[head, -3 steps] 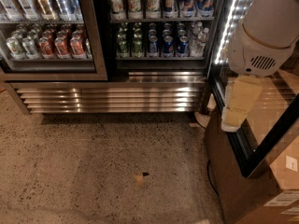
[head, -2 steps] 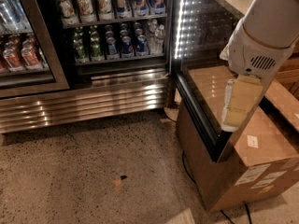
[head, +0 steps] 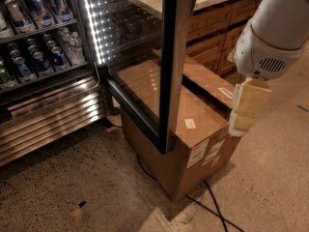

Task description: Close right fridge door

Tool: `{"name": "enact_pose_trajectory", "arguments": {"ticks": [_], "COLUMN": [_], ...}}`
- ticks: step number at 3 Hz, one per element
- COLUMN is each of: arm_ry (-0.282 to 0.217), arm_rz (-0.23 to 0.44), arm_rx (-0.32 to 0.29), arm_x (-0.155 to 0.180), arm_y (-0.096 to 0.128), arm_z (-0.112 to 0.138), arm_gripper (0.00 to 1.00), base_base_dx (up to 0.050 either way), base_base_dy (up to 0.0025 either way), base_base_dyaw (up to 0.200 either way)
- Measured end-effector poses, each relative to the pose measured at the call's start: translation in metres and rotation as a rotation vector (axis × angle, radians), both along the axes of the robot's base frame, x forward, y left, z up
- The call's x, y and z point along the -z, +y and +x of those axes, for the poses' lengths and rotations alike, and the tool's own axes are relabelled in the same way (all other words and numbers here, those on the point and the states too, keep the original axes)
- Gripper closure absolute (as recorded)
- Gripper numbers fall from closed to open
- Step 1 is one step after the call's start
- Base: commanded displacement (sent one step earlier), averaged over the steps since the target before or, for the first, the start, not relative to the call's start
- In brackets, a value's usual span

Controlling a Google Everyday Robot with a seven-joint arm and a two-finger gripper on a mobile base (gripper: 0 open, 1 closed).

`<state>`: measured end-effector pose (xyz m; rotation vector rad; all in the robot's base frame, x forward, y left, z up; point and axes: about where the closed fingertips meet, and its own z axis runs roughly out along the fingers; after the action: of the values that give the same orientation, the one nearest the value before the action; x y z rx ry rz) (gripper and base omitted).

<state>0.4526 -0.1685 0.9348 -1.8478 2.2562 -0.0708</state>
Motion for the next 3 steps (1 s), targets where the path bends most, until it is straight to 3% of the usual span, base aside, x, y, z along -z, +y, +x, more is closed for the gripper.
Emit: {"name": "enact_pose_trajectory", "arguments": {"ticks": [2,3], "arm_ry": [0.000,0.000], "arm_rz": [0.000,0.000], "arm_rx": [0.000,0.000], "arm_x": [0.0000,0.0000], "arm_y": [0.0000,0.0000], "arm_z": [0.0000,0.0000], "arm_gripper": [0.00,0.00], "base_base_dx": [0.048,0.041], "base_base_dy": [-0.00003,0.00232], "base_base_dyaw": [0.001,0.112]}}
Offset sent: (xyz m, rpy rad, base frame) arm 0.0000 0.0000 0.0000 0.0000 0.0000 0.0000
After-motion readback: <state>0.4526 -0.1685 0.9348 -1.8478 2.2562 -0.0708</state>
